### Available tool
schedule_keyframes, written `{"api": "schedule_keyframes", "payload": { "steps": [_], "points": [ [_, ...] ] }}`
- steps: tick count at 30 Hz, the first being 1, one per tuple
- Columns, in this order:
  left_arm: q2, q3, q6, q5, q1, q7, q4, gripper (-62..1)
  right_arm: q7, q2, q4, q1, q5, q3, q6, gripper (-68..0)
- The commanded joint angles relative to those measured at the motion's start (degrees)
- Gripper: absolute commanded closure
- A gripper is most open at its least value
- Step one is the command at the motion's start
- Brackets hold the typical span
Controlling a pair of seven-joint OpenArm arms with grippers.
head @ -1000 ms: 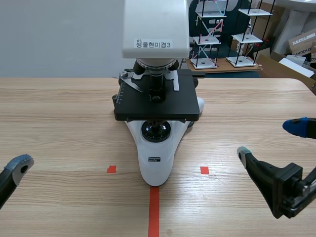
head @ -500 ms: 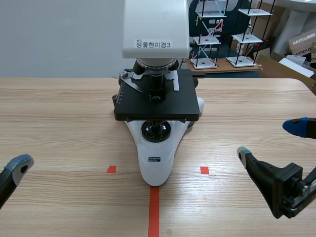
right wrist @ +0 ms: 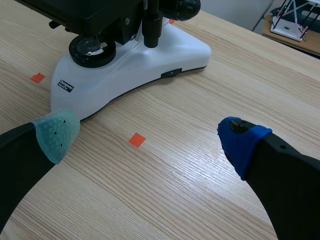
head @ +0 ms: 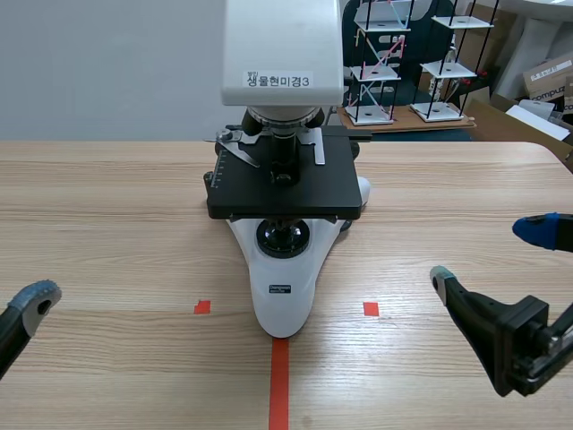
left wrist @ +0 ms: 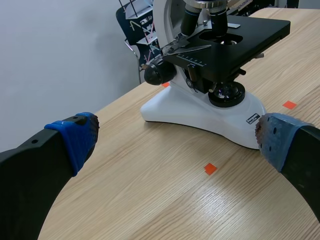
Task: Return to the home posture
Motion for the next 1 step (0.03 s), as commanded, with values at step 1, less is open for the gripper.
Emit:
{"api": "schedule_keyframes", "payload": {
  "steps": [1],
  "points": [
    [0.3, 0.0, 0.1, -0.6, 0.0, -0.6, 0.3, -62.3, 0.8, 0.6, 0.7, 0.2, 0.5, 0.6, -0.2, -60.8]
  ]
}}
